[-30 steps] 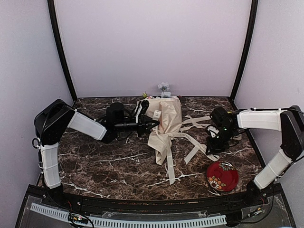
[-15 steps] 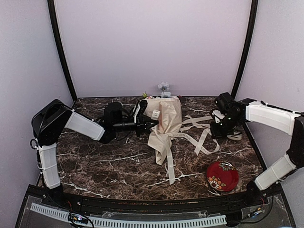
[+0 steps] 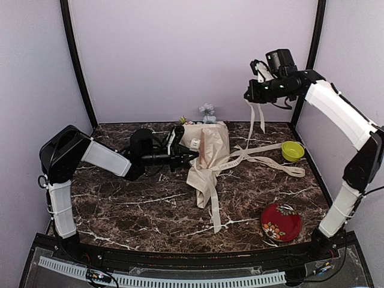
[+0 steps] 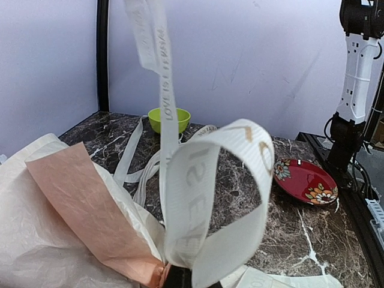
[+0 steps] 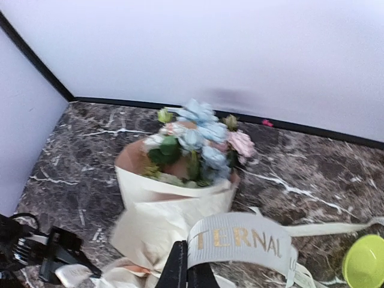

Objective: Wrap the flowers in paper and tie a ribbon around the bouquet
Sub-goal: Cross the half-tied ribbon over the folded bouquet.

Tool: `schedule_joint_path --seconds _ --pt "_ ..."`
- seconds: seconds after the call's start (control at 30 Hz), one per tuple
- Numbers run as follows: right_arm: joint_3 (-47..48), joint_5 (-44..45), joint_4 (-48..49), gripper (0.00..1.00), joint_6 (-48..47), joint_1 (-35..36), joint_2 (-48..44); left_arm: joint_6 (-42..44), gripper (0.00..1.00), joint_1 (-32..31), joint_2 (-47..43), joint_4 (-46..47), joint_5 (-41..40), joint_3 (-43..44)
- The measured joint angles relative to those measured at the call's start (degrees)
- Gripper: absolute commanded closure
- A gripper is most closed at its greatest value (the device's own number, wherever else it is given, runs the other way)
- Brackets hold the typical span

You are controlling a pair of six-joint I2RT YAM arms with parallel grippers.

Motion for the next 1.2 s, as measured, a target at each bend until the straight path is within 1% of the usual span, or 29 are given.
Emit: schedule_joint_path --seconds 0.2,0.27,0.43,0.6,0.67,0.7,0.73,0.77,0.8,0.83,0.87,0.9,1.2 --pt "27.63 -0.66 3.63 1.0 0.57 12.24 18.14 0.68 1.0 -0.61 0.0 -0.42 0.28 -0.02" --pt "32.3 -1.16 6.1 1.0 0.79 16.31 22.08 0.96 1.0 -0.98 -0.02 -0.42 0.28 -0.15" --pt "32.89 -3.39 11.72 1.0 2.58 23.71 25.16 1.51 1.0 -2.08 -0.07 -0.26 0.28 -1.55" --pt "32.89 -4.52 15.61 0.99 3.28 27.12 26.45 1.49 1.0 -2.62 -0.07 0.13 -0.39 -2.19" --pt "32.89 -4.61 16.44 0.89 3.34 28.11 27.06 1.4 1.0 -2.67 -0.07 0.57 -0.66 -2.38" --pt "32.89 -4.74 16.55 0.82 3.34 28.41 27.3 1.29 1.0 -2.67 -0.07 0.7 -0.68 -2.54" --pt "32.89 -4.87 16.57 0.72 3.48 28.63 27.52 1.22 1.0 -2.67 -0.07 0.98 -0.81 -2.69" --pt "32.87 -5.07 16.52 0.53 3.41 28.79 27.78 1.05 1.0 -2.67 -0.07 1.27 -0.83 -2.84" --pt "32.87 -5.16 16.57 0.38 3.87 28.92 27.96 0.96 1.0 -2.67 -0.07 1.53 -0.85 -2.89" --pt "32.87 -5.2 16.48 0.17 4.07 28.98 28.13 0.85 1.0 -2.67 -0.07 1.66 -0.87 -2.91" --pt "32.87 -5.35 16.33 0.02 3.98 29.03 28.33 0.74 1.0 -2.67 -0.07 1.9 -0.87 -2.93" --pt "32.87 -5.33 16.22 0.0 4.0 29.05 28.41 0.59 1.0 -2.67 -0.07 2.23 -0.9 -2.99" --pt "32.87 -3.41 13.75 0.0 0.72 29.0 28.41 -0.79 1.0 -2.67 -0.07 4.17 -0.96 -3.98"
